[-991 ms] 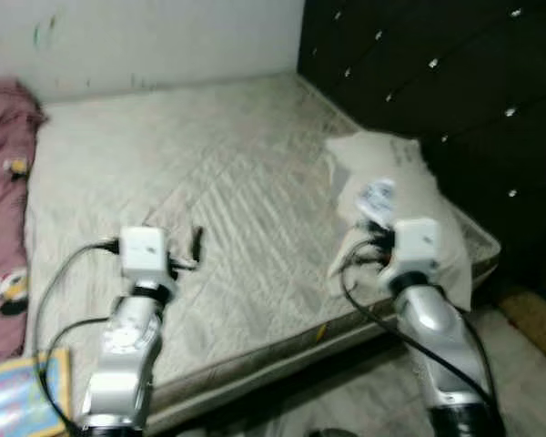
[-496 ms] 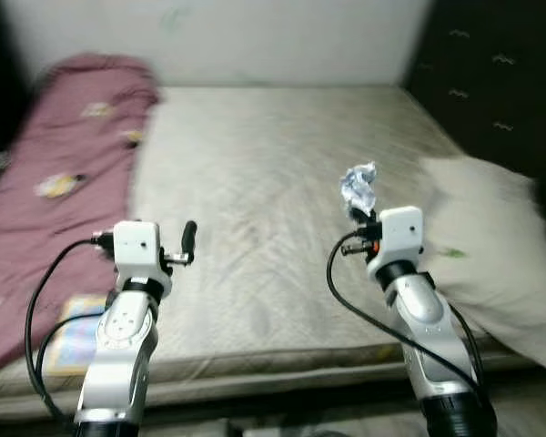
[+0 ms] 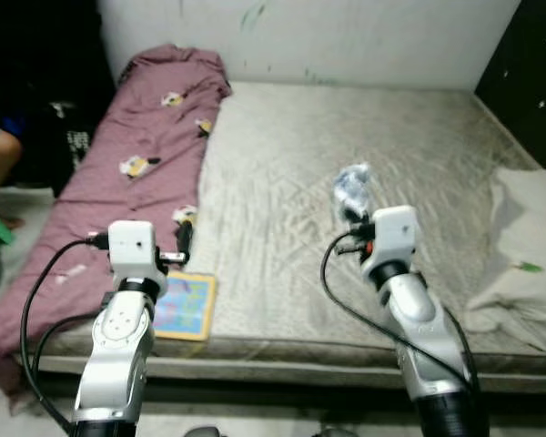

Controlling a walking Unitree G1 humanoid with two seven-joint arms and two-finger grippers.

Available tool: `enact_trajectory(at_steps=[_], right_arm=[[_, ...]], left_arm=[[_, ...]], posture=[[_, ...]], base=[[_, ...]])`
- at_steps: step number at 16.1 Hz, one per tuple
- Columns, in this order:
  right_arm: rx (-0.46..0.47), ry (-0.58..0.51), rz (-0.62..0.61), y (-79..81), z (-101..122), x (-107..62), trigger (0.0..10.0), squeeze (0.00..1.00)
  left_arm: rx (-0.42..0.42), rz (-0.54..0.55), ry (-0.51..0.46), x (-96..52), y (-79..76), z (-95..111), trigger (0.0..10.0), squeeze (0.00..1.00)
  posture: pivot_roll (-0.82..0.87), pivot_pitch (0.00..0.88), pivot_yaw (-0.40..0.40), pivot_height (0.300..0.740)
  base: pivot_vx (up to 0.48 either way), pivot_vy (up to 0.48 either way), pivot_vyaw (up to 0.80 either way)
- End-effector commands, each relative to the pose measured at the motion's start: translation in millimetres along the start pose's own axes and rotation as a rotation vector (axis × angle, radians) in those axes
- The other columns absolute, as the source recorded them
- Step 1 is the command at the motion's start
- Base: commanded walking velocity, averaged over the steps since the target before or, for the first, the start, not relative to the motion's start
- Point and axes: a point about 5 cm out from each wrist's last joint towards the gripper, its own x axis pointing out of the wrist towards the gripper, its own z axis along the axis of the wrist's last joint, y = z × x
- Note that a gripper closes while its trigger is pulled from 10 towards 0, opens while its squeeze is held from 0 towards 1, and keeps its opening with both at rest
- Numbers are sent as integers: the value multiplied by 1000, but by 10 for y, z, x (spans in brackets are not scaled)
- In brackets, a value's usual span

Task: Clean up the room

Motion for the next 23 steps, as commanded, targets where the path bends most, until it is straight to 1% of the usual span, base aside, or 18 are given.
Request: enact_trajectory(at_steps=[1, 11, 23], right_arm=[[1, 20, -33, -104, -41, -34, 10000, 0], [-13, 17, -44, -141, -29, -14, 10000, 0], [-5, 12, -27, -110, -33, -18, 10000, 0]], left_arm=[[-8, -26, -4, 9, -86, 17, 10000, 0], [-8, -40, -14, 20, -117, 24, 10000, 0], [-9, -43, -21, 29, -134, 31, 10000, 0]], posture=[[6, 0, 3, 740], [4, 0, -2, 740], [-1, 0, 1, 740]], base=[[0, 480, 0], [0, 480, 0], [0, 480, 0]])
